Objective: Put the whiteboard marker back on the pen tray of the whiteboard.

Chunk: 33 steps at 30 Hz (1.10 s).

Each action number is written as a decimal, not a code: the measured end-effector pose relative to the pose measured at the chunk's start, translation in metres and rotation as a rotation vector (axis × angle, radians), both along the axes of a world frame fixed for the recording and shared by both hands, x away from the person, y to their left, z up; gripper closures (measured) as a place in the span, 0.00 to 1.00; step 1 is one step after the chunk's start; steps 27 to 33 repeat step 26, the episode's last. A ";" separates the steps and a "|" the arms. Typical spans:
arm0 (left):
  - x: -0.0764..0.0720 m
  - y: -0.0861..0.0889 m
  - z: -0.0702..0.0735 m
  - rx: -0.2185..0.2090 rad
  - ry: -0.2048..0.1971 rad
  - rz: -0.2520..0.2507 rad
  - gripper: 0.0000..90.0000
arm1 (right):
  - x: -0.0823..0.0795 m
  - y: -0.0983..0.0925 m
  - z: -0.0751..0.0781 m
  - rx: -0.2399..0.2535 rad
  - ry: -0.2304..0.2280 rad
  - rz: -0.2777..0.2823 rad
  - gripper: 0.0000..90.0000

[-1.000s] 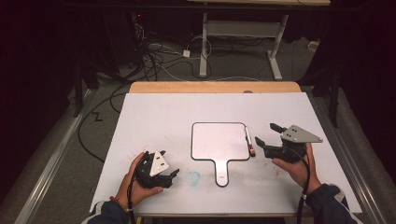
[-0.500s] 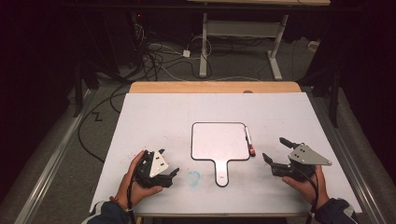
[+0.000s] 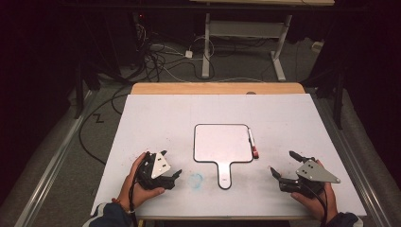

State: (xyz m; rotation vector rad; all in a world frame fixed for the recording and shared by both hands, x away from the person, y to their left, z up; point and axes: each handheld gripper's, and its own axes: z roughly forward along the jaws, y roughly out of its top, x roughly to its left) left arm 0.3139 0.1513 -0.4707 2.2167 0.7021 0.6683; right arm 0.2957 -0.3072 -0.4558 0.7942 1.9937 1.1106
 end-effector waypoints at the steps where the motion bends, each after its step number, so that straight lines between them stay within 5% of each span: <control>1: 0.000 -0.001 0.000 0.001 -0.001 -0.002 0.19 | -0.001 0.000 0.001 0.002 -0.003 0.001 0.18; 33: 0.012 -0.006 -0.002 0.006 0.013 -0.017 0.19 | -0.001 -0.001 0.001 -0.014 -0.014 -0.009 0.19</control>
